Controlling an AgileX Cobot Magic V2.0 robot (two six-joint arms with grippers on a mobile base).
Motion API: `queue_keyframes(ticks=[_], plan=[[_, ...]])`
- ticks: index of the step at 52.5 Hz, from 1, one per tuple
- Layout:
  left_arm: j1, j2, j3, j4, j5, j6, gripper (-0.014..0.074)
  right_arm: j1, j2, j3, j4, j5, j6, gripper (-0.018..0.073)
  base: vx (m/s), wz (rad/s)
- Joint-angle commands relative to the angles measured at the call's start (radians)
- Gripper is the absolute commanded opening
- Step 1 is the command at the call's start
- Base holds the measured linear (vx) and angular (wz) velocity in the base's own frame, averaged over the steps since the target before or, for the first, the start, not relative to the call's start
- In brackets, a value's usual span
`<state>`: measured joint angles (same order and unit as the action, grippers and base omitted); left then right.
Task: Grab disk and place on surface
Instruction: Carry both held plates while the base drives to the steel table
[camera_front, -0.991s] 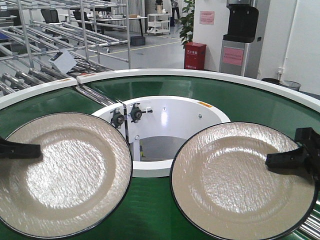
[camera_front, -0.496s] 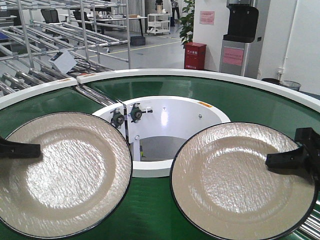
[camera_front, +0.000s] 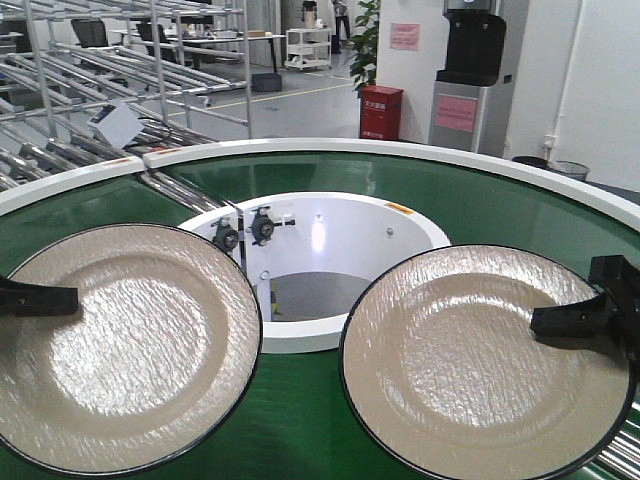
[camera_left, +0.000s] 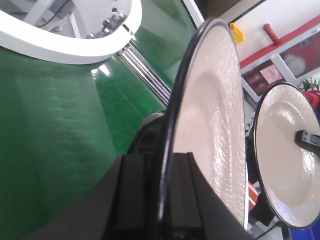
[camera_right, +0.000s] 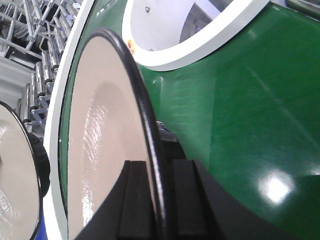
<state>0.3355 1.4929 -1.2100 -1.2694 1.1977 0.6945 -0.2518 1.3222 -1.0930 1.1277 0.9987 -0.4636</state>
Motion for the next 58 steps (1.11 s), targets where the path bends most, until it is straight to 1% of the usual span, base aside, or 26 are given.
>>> queue_keyframes(ticks=[1,21,58], plan=[[-0.008,-0.046,-0.037,-0.143,0.062,-0.009,-0.0008,-0.004,-0.034,-0.033,0.117,-0.009,0.009,-0.0009,-0.06,-0.18],[-0.008,-0.046,-0.037,-0.143,0.063,-0.009,-0.0008,-0.004,-0.034,-0.033,0.117,-0.009,0.009,-0.0009,-0.11,-0.37],[-0.008,-0.046,-0.037,-0.143,0.062,-0.009,-0.0008,-0.004,-0.034,-0.033,0.117,-0.009,0.009,-0.0009,-0.17,-0.65]])
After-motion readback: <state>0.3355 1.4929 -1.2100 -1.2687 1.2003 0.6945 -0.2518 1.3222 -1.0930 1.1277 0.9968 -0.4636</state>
